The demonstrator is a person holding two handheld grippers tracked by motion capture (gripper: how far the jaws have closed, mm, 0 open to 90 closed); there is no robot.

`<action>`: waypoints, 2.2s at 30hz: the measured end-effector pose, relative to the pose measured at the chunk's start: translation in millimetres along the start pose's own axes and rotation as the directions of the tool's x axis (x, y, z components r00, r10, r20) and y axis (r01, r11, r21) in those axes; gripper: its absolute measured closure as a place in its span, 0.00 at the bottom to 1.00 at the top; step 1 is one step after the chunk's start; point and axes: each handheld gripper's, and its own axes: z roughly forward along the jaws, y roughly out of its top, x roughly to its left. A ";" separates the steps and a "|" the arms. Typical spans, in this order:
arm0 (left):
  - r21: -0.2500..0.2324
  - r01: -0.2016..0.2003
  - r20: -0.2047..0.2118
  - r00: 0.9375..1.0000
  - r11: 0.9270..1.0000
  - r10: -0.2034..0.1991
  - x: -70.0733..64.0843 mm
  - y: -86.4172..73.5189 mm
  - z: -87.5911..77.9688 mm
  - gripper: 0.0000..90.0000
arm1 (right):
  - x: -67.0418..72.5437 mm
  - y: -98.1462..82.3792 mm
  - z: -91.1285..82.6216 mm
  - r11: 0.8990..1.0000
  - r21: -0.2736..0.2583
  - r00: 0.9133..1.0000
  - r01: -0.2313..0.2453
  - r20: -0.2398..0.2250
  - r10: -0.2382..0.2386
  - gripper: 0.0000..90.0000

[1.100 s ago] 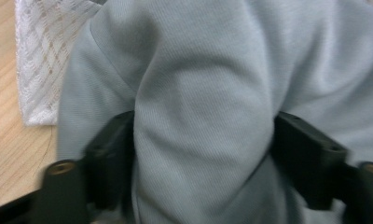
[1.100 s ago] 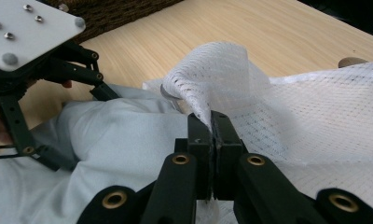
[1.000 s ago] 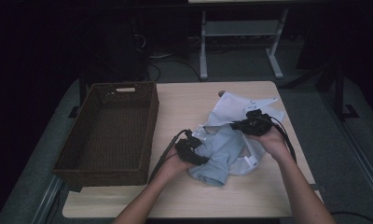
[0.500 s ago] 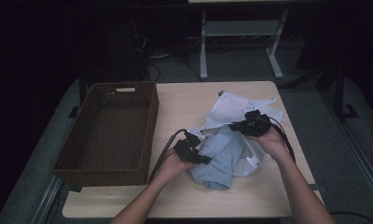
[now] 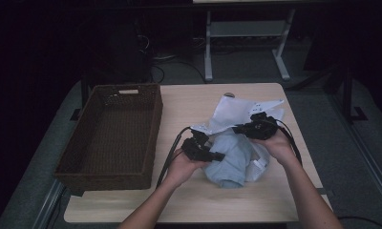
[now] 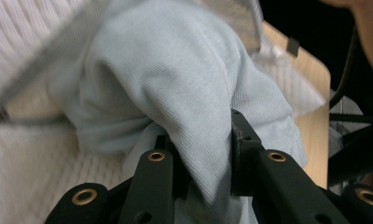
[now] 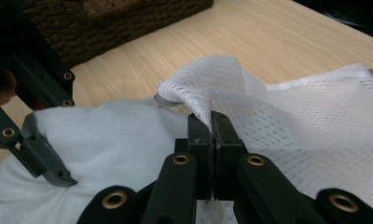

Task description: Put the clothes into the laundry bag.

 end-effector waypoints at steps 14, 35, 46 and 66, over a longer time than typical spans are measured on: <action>-0.082 0.051 -0.168 0.984 0.995 -0.064 6.6 10.4 11.4 0.82 | 7.4 4.9 -5.0 1.000 -0.019 1.000 0.008 -0.020 -0.008 0.98; -0.088 0.073 -0.243 0.966 0.993 -0.093 23.2 8.5 56.0 0.71 | 4.4 -1.7 6.7 1.000 0.027 1.000 0.003 -0.023 -0.003 0.98; -0.043 0.019 -0.229 0.973 0.999 -0.028 18.8 8.1 21.8 0.38 | 2.0 -2.7 4.9 1.000 0.018 1.000 0.003 -0.012 -0.002 0.97; -0.006 0.026 -0.374 0.927 1.000 -0.027 73.9 -12.7 -7.4 0.36 | -2.3 -6.0 -3.1 1.000 0.014 1.000 -0.007 -0.004 0.007 0.97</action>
